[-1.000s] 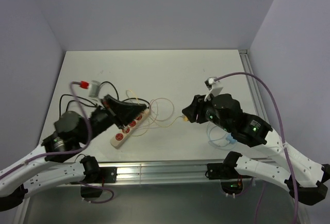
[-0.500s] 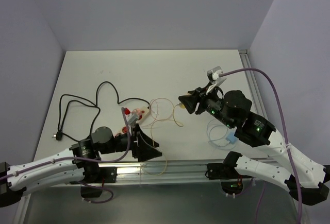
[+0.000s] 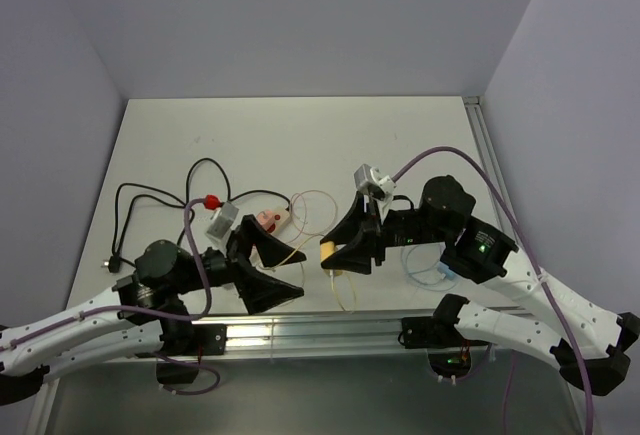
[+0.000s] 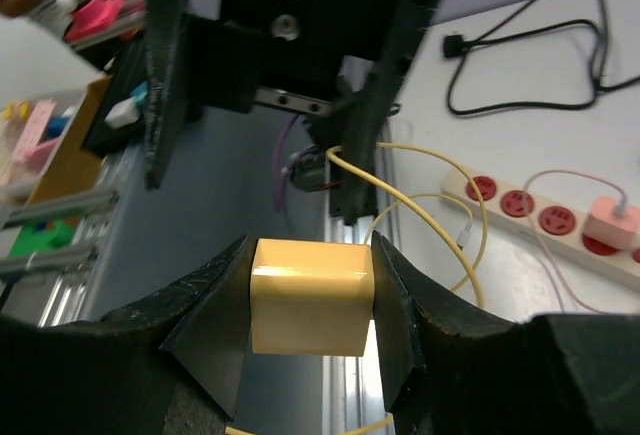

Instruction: Insert the plug

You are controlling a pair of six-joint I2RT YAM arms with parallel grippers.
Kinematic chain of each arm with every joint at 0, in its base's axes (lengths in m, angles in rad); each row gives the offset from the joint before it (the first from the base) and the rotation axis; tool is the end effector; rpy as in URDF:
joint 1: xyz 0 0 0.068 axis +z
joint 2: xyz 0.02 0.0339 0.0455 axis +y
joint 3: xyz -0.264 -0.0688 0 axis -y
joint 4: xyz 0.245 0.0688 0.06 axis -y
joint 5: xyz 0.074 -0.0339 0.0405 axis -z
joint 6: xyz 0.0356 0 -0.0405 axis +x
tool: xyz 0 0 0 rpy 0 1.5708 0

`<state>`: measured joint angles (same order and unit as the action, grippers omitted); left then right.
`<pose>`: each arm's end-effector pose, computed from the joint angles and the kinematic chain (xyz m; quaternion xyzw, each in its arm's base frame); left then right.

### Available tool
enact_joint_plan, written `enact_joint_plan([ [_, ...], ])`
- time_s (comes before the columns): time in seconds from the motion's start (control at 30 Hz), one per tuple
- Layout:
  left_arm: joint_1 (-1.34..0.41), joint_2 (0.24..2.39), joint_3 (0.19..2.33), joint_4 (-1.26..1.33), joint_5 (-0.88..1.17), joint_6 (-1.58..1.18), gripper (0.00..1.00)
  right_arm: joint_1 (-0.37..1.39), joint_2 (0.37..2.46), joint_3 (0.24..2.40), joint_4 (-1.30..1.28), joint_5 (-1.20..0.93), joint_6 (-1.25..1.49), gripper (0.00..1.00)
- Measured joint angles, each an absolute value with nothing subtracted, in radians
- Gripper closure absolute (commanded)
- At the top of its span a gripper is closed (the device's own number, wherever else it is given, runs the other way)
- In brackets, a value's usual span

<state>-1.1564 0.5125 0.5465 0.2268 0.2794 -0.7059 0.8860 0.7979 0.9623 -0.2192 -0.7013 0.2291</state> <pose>0.0463 -0.1296 0.3392 0.2424 0.5633 -0.6807 0.4007 0.0888 0.1451 0.3962 -0.4435 0.5694 0.5533 0.4159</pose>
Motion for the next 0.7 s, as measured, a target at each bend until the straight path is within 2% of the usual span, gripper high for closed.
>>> enact_joint_plan([
  [0.1, -1.156, 0.582, 0.592, 0.210, 0.307, -0.699, 0.00, 0.886, 0.804, 0.963, -0.213, -0.789, 0.213, 1.00],
  [0.23, -1.156, 0.587, 0.601, 0.137, 0.288, -0.703, 0.01, 0.886, 0.803, 0.978, -0.234, -0.805, 0.174, 1.00],
  [0.33, -1.158, 0.555, 0.612, 0.021, 0.178, -0.731, 0.02, 0.886, 0.803, 1.001, -0.263, -0.798, 0.142, 1.00],
  [0.47, -1.158, 0.524, 0.669, -0.226, -0.065, -0.838, 0.07, 0.886, 0.804, 1.037, -0.294, -0.804, 0.104, 1.00],
  [0.6, -1.158, 0.483, 0.702, -0.348, -0.205, -0.904, 0.08, 0.886, 0.819, 1.086, -0.338, -0.834, 0.063, 1.00],
  [0.63, -1.158, 0.464, 0.702, -0.358, -0.212, -0.913, 0.03, 0.886, 0.828, 1.101, -0.347, -0.844, 0.054, 1.00],
  [0.7, -1.158, 0.429, 0.702, -0.350, -0.206, -0.926, 0.01, 0.886, 0.844, 1.126, -0.364, -0.866, 0.038, 1.00],
])
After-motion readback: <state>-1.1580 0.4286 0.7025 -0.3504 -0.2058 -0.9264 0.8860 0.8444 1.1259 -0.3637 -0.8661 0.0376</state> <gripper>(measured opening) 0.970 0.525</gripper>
